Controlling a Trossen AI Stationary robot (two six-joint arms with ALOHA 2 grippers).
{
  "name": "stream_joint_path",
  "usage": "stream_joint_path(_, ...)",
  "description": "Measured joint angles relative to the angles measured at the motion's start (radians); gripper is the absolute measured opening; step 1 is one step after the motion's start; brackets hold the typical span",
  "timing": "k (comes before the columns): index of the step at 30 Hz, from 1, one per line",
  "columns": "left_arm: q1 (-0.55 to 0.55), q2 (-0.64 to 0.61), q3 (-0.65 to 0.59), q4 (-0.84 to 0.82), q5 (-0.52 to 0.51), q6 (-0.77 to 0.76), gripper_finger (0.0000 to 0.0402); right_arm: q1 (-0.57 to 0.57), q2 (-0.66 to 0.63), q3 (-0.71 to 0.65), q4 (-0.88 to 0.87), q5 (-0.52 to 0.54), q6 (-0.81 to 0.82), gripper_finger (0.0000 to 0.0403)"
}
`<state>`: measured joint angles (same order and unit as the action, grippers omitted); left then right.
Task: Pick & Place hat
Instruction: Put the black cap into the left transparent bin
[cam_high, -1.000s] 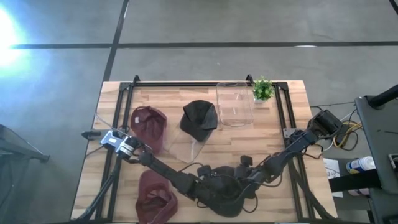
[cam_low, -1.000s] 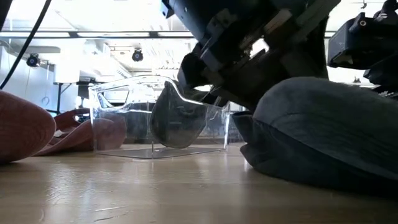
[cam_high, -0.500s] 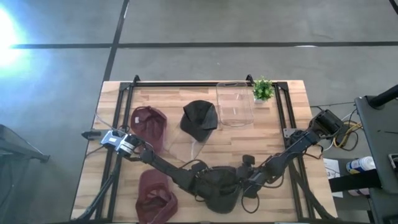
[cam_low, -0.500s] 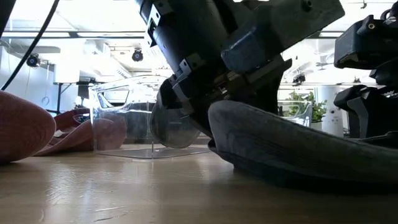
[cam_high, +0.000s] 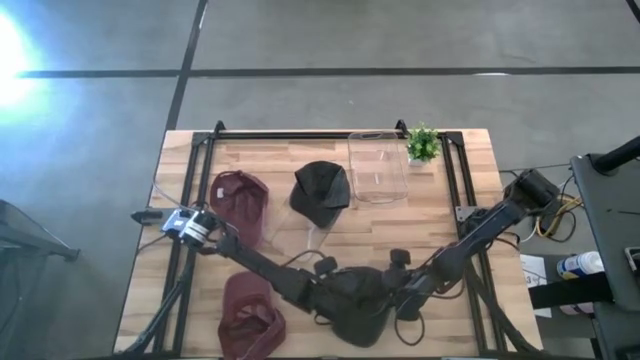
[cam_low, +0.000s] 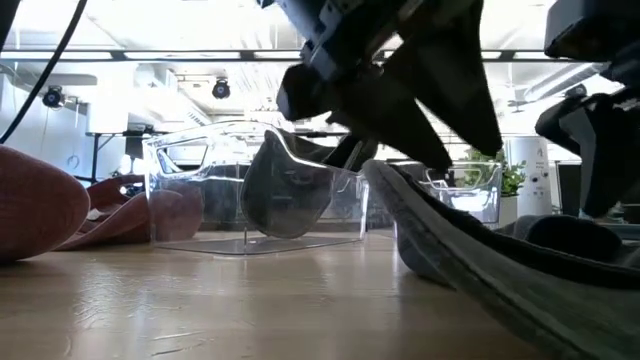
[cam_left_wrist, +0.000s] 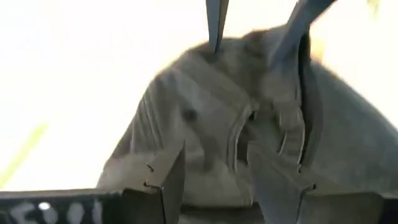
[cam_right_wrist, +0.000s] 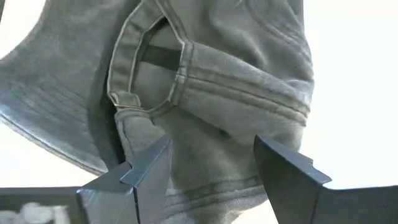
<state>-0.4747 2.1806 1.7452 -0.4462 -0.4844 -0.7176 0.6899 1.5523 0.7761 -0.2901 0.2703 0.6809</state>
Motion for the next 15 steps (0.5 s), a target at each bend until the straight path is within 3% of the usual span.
stream_joint_path(6, 0.000, -0.060, 0.011, -0.004, -0.050, 0.009, 0.0167, 0.000, -0.057, 0.002, 0.006, 0.015, -0.027, 0.0224)
stream_joint_path(9, -0.028, -0.093, 0.012, -0.085, -0.042, -0.021, 0.0167, 0.000, -0.061, 0.002, 0.016, 0.014, -0.053, 0.0224)
stream_joint_path(15, -0.113, -0.122, -0.009, -0.220, 0.080, -0.323, 0.0167, 0.000, -0.056, 0.003, 0.052, 0.007, -0.100, 0.0224)
